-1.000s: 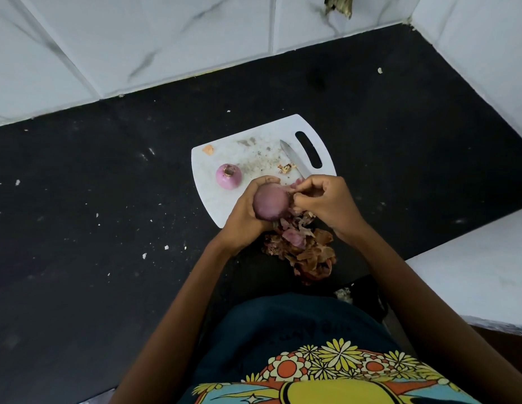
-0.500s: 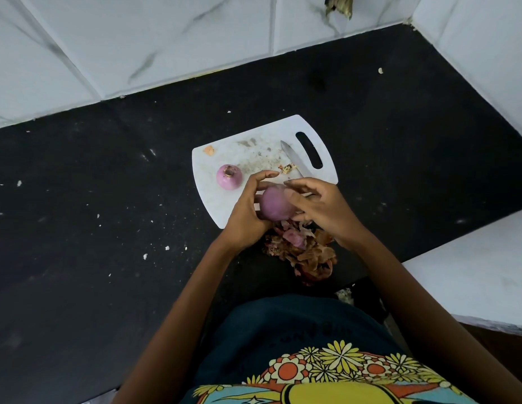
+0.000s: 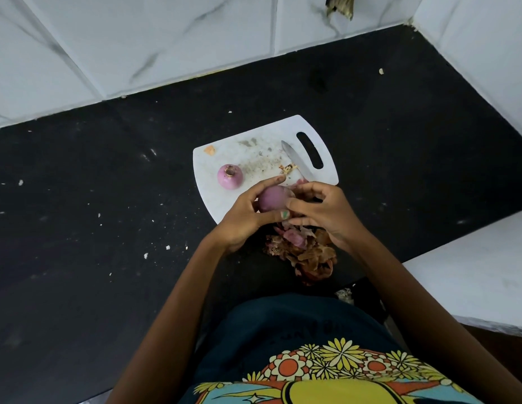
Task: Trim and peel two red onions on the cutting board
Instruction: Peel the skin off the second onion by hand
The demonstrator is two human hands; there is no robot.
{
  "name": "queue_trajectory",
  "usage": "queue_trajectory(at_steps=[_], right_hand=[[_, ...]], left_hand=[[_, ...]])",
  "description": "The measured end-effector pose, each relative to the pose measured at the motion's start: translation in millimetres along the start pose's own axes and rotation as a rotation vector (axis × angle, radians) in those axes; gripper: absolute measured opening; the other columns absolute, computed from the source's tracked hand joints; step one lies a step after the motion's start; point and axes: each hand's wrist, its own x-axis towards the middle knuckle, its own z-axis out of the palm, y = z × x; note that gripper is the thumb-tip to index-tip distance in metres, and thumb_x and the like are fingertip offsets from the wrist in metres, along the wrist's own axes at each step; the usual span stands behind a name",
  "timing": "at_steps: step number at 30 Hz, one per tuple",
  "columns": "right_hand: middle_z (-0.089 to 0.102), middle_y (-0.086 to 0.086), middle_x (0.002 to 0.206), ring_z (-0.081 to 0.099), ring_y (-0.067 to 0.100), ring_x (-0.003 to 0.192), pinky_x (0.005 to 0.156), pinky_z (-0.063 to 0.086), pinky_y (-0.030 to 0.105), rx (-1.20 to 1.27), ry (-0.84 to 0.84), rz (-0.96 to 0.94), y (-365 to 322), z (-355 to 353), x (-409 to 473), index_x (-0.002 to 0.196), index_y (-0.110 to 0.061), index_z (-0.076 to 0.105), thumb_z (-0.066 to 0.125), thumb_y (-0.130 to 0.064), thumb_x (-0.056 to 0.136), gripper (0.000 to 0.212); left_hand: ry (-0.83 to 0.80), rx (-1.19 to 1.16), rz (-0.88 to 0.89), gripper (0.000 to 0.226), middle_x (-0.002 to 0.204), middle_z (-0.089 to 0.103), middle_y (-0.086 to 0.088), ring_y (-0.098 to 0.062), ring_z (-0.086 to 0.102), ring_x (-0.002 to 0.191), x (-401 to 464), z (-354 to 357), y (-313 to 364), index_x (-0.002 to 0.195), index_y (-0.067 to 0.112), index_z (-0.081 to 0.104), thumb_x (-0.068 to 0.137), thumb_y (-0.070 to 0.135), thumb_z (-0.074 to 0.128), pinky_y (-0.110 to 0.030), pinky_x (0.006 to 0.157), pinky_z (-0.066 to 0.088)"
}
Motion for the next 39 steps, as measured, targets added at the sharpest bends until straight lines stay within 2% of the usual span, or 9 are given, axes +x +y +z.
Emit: queue_trajectory(at_steps=[5,11,16,24,26,29,33,36,39], right_hand=[[0.069,0.016,0.099,0.072,0.027,0.087,0.07,0.061,0.041,-0.088,-0.018,-0.06,-5,-1,0,0.1,-0.004,0.067,0.073,-0.002,0.08,0.021],[0.072,0.008,0.093,0.072,0.026,0.086,0.073,0.06,0.046,-0.205,0.008,-0.091,-7,-1,3,0.091,-0.016,0.07,0.079,-0.013,0.074,0.02],[0.069,0.006,0.089,0.07,0.007,0.073,0.059,0.057,0.021,-0.239,0.005,-0.136,-13,0,0,0.09,-0.013,0.068,0.071,-0.001,0.078,0.017],[0.069,0.016,0.1,0.072,0.02,0.083,0.065,0.06,0.029,-0.099,0.053,-0.039,-9,-4,3,0.09,-0.006,0.068,0.06,0.002,0.086,0.012],[0.069,0.014,0.101,0.072,0.021,0.083,0.066,0.06,0.033,-0.085,-0.003,-0.002,-10,-3,2,0.093,-0.008,0.067,0.066,-0.006,0.086,0.008],[0.068,0.011,0.1,0.072,0.023,0.085,0.069,0.061,0.036,-0.102,-0.047,-0.008,-9,1,1,0.1,-0.005,0.065,0.075,-0.009,0.079,0.023],[0.068,0.007,0.095,0.072,0.025,0.084,0.07,0.061,0.043,-0.15,-0.009,-0.028,-9,4,2,0.088,-0.015,0.065,0.074,-0.003,0.078,0.018],[0.067,0.004,0.093,0.072,0.023,0.083,0.068,0.061,0.041,-0.163,-0.026,-0.016,-10,2,3,0.087,-0.014,0.066,0.071,0.0,0.079,0.017],[0.067,0.005,0.096,0.071,0.019,0.082,0.067,0.061,0.032,-0.098,-0.016,0.012,-9,-3,6,0.092,-0.006,0.067,0.064,0.005,0.083,0.014]], left_hand=[[0.021,0.02,0.008,0.065,0.126,0.062,-0.008,-0.019,0.064,0.111,-3,0,7,0.132,0.014,0.055,0.073,-0.001,0.075,-0.028,0.087,0.055],[0.025,0.096,0.038,0.064,0.124,0.064,-0.002,-0.018,0.064,0.111,-3,-1,13,0.124,0.022,0.06,0.063,0.017,0.081,-0.032,0.091,0.054],[0.021,0.083,0.024,0.062,0.122,0.065,-0.004,-0.018,0.066,0.107,-4,0,14,0.123,0.02,0.06,0.064,0.015,0.08,-0.029,0.086,0.055],[0.038,-0.011,0.007,0.056,0.115,0.067,-0.002,-0.02,0.067,0.105,-5,1,12,0.12,0.02,0.062,0.069,0.005,0.078,-0.029,0.081,0.057],[0.041,0.052,0.033,0.058,0.115,0.068,-0.002,-0.017,0.067,0.104,-5,1,14,0.121,0.019,0.061,0.068,0.006,0.079,-0.026,0.081,0.056],[0.046,0.146,0.067,0.057,0.115,0.067,0.002,-0.009,0.066,0.102,-4,2,14,0.122,0.014,0.06,0.071,0.0,0.078,-0.02,0.081,0.053],[0.041,0.161,0.07,0.056,0.114,0.066,0.003,-0.006,0.066,0.1,-4,3,15,0.122,0.013,0.06,0.071,-0.002,0.079,-0.019,0.081,0.053],[0.033,0.161,0.063,0.055,0.115,0.066,0.002,-0.009,0.066,0.101,-4,2,14,0.12,0.016,0.061,0.071,-0.001,0.079,-0.02,0.081,0.053],[0.034,0.097,0.047,0.056,0.118,0.067,-0.003,-0.016,0.066,0.105,-5,1,12,0.123,0.014,0.061,0.072,-0.002,0.078,-0.024,0.082,0.055]])
